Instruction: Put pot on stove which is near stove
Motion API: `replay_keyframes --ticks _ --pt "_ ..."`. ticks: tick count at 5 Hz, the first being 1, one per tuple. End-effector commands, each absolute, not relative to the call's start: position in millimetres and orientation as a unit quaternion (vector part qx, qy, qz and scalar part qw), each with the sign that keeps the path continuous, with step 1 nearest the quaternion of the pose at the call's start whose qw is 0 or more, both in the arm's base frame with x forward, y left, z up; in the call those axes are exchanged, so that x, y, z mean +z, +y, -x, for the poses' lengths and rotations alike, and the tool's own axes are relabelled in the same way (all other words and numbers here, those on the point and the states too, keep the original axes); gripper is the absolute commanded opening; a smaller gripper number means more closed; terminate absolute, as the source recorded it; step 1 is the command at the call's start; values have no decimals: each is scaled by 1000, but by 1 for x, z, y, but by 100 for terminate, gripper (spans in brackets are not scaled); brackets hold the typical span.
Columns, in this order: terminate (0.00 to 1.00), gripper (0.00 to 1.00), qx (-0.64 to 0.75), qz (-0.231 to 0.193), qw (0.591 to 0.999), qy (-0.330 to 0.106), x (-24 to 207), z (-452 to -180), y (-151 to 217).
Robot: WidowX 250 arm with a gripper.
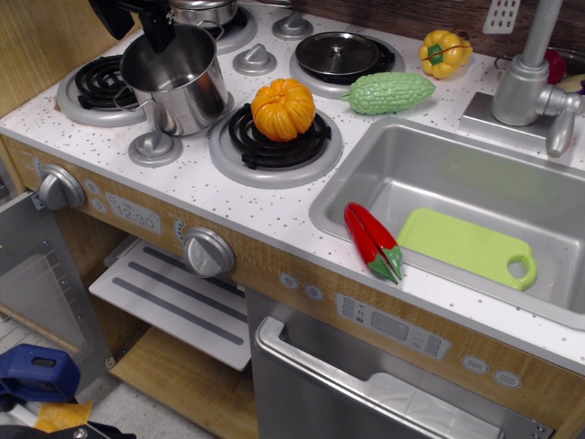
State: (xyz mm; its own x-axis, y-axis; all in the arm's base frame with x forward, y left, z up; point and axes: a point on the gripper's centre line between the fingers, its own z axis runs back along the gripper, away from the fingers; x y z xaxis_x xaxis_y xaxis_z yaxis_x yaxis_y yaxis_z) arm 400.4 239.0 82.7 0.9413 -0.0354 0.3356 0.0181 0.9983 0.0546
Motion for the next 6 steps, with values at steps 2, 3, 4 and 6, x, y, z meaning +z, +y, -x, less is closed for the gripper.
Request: replay_keyframes --ticks 2,3,4,6 --pt "0 100 -21 -15 984 -177 81 -400 239" --pt "0 100 -20 -18 983 -183 78 -399 238" --pt "0 0 -16 -19 982 -187 77 -399 241" --pt "0 0 -25 -24 982 -186 79 -401 243"
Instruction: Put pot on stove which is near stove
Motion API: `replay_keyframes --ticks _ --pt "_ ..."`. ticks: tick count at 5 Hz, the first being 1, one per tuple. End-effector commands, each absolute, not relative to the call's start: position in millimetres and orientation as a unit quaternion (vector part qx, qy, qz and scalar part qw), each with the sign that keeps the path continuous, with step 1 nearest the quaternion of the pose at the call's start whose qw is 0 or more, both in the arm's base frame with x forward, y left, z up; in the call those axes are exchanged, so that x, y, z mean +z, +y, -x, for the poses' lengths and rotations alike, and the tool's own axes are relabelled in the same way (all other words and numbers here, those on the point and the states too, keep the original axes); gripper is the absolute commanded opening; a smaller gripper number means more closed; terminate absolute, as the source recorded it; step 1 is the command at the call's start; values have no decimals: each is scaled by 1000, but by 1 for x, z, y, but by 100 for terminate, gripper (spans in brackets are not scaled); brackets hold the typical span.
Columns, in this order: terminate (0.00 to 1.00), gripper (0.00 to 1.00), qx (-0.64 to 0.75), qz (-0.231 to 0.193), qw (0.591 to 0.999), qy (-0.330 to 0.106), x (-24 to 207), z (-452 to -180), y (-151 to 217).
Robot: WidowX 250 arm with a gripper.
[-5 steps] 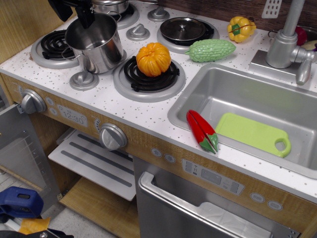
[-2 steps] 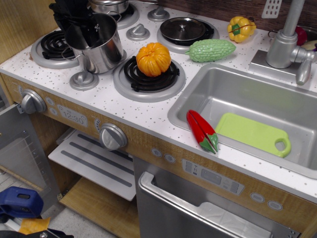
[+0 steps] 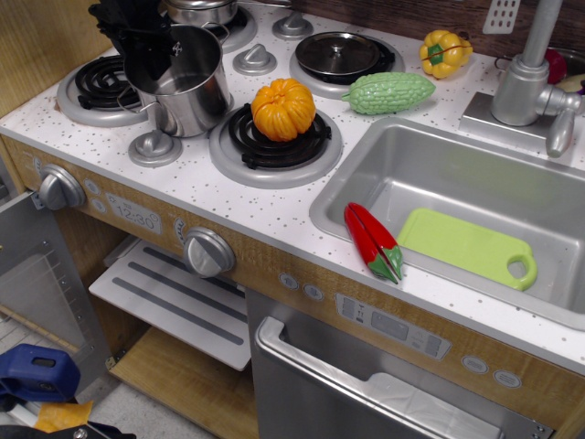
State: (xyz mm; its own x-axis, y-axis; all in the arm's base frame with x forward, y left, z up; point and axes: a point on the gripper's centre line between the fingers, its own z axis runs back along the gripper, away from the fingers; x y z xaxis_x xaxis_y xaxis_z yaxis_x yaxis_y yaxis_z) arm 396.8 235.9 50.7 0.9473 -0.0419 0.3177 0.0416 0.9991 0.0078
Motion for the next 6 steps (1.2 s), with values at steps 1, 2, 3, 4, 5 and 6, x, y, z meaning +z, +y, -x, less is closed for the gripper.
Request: replay_keyframes --ticks 1,2,3,4,5,6 --pt "0 0 -37 -30 983 -178 87 -400 253" --pt "0 0 -53 -36 984 -168 97 -399 264" --pt "0 0 -67 -52 984 -158 107 -400 271" --pt "0 0 -81 -80 982 -149 111 -399 276" --pt "0 0 -95 -94 980 -148 112 -398 284" --pt "0 0 -111 -123 975 -148 110 -398 289"
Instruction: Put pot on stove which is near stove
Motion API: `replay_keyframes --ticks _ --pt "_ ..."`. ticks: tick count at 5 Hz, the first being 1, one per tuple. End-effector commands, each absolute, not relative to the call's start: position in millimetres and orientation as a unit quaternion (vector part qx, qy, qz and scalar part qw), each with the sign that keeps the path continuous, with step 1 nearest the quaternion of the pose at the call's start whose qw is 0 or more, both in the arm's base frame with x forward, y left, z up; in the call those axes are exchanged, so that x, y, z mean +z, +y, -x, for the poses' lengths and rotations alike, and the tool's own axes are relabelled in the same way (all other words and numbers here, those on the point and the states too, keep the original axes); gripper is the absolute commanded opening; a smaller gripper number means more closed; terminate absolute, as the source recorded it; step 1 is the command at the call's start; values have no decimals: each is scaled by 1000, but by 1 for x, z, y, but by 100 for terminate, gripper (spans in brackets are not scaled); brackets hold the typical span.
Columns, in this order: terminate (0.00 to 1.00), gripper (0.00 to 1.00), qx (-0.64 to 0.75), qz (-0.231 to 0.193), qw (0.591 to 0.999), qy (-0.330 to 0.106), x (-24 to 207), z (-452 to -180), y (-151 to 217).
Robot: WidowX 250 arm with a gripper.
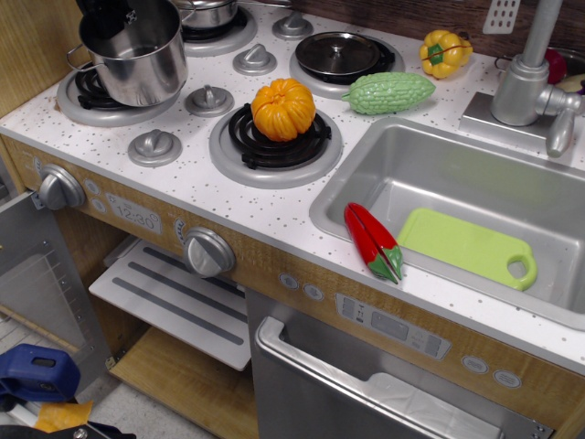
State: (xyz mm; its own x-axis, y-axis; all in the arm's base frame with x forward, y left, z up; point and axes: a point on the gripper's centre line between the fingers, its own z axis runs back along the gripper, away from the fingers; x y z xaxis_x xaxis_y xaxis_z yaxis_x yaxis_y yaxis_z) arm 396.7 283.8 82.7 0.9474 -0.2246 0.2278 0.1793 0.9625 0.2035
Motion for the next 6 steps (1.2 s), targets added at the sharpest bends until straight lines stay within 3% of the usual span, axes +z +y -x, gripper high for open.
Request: replay_keyframes --ticks 1,3,6 --pt "0 0 -128 -148 969 -152 109 -399 292" --pt "0 0 -161 -168 961 -152 112 -402 303" --pt "0 0 -199 -159 953 -167 116 -411 327"
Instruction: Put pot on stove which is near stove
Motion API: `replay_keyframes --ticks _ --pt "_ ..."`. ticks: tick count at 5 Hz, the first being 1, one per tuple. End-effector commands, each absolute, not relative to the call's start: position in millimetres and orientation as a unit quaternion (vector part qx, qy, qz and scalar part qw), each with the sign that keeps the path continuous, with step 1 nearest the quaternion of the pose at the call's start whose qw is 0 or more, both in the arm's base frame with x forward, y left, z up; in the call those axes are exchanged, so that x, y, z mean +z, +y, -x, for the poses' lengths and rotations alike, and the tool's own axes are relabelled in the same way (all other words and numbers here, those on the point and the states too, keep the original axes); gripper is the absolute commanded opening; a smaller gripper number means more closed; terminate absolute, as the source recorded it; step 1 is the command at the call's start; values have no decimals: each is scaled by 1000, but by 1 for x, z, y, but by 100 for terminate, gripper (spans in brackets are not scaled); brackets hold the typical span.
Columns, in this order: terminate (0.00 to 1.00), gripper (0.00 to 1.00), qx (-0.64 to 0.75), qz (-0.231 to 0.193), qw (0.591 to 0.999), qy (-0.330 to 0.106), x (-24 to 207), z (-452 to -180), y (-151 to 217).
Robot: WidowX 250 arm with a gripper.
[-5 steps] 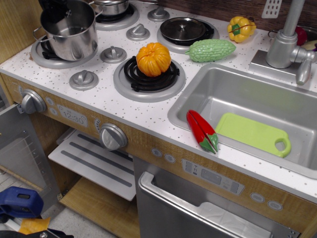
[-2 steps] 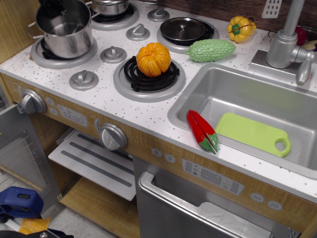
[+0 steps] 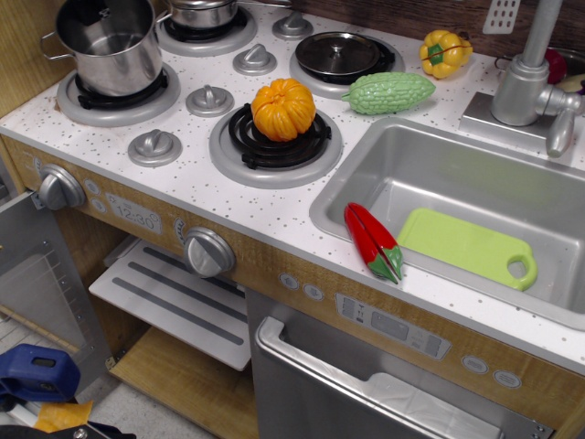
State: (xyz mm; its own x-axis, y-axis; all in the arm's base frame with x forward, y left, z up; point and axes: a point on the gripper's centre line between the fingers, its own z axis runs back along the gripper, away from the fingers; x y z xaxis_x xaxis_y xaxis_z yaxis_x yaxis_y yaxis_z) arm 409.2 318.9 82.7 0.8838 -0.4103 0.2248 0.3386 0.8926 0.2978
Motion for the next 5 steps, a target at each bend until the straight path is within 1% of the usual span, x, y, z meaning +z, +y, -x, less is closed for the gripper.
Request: replay_keyframes --ticks 1,4,5 --pt "0 100 -219 -168 944 -181 113 -411 331" --pt "0 100 -219 -168 944 -181 113 -411 331" --pt "100 100 -219 -168 944 -181 113 -411 331"
